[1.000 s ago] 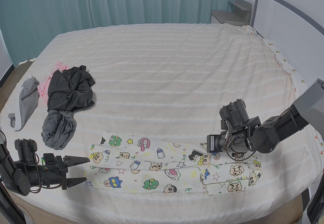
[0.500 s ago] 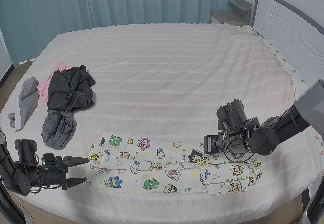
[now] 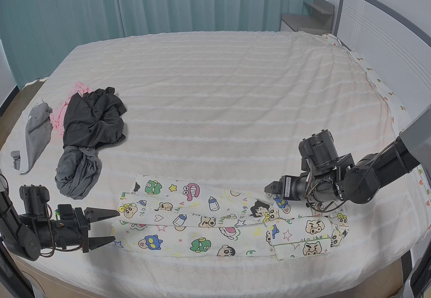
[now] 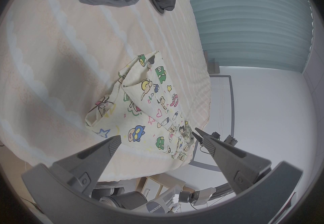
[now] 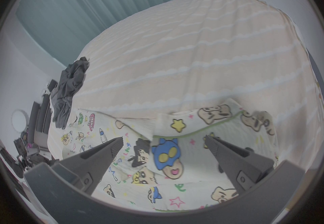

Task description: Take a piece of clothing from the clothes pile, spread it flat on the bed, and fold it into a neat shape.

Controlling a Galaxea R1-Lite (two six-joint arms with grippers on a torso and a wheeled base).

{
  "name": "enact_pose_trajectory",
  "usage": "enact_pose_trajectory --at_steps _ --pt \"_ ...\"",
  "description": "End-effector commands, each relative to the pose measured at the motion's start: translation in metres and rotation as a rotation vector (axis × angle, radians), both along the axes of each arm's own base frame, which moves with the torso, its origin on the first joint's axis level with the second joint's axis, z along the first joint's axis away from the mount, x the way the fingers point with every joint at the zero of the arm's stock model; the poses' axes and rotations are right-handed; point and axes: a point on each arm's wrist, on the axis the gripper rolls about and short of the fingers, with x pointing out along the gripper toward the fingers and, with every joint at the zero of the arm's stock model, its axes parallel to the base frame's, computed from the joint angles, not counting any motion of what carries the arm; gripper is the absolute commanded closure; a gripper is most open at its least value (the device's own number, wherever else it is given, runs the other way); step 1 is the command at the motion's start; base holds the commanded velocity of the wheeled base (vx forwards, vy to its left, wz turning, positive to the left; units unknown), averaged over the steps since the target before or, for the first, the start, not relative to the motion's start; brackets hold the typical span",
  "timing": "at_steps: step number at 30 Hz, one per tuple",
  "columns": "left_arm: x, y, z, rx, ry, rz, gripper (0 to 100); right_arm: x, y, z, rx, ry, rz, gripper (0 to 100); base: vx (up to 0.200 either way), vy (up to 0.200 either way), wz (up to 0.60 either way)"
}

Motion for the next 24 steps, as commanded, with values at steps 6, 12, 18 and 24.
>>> enact_pose_trajectory --at_steps 6,12,18,24 --pt "0.000 0.000 0.000 0.000 0.001 0.002 0 -0.003 -0.044 -0.012 0.036 0.086 -0.117 0 0.000 0.000 0.00" --pt "0.000 0.000 0.000 0.000 0.001 0.002 0 -0.011 -0.056 -0.020 0.055 0.140 -0.150 0 0.000 0.000 0.00" --pt "0.000 0.000 0.000 0.001 0.000 0.001 0 -0.021 -0.061 -0.009 0.081 0.118 -0.169 0 0.000 0.000 0.00" --pt "-0.001 0.000 0.004 0.010 -0.025 0.000 0 -0.060 -0.074 0.036 0.195 0.016 -0.198 0 0.000 0.000 0.00"
